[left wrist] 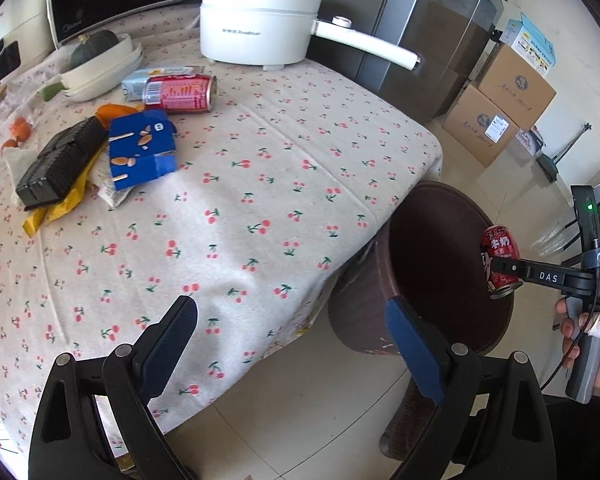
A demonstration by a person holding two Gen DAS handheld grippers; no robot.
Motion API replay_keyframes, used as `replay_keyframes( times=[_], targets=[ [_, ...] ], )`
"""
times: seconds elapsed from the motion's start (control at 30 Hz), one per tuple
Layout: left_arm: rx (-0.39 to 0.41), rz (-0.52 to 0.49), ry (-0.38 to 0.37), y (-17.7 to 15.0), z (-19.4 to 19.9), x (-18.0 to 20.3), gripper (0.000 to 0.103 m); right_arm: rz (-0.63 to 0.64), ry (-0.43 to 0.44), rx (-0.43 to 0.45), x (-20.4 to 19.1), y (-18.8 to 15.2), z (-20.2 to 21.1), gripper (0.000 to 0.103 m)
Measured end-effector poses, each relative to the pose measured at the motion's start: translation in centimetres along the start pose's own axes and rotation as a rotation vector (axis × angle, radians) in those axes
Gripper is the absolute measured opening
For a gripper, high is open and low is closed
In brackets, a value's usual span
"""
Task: Collect trash
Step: 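Open the right tool to drop the can while the left tool drops the carton, then grasp the blue almond snack box with the right tool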
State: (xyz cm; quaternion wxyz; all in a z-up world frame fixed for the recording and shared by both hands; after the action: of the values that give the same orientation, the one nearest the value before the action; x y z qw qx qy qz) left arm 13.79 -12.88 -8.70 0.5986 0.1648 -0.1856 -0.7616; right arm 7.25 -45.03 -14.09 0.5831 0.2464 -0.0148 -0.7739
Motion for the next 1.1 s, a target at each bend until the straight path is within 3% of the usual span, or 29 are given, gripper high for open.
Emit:
replay_keyframes(
  times=[0.07, 0.13, 0.2, 0.23, 1.1],
  targets=[
    [-0.002, 0.012, 0.013, -0.3, 0.3, -1.3, 0.097, -0.009, -0.011, 0.001, 0.0, 0.1, 0.0, 0.042],
    [-0.005, 0.028, 0.022, -0.7, 0.6, -2.5, 0.097, -0.011, -0.026, 0.004, -0.2, 0.4, 0.0, 0.053],
    [-0.007, 0.047, 0.033, -0.9, 0.8, -3.8, 0.097, -0.009, -0.034, 0.022, -0.5, 0.6, 0.3, 0.075],
    [-0.008, 0.056, 0.039, -1.1, 0.9, -4.5, 0.097, -0.004, -0.037, 0.034, -0.8, 0.8, 0.5, 0.076],
    [-0.053, 0.309, 0.166, -3.4, 1.7, -18.1, 0.097, 0.260, 0.000, 0.069, -15.3, 2.7, -1.7, 0.082]
  ],
)
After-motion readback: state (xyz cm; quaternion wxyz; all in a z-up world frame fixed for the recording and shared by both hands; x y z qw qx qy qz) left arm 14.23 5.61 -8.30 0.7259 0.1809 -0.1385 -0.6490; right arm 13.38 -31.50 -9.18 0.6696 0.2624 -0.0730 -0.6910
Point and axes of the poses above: each gripper's, at about its wrist camera, not at the fingertips, and z roughly against the way its jaws point, x to its right, y to its top, the point moved 4 cm from there along -z, roughly the way its jaws point, and after that the axes turned 12 degrees about y, right-handed, at the moved point
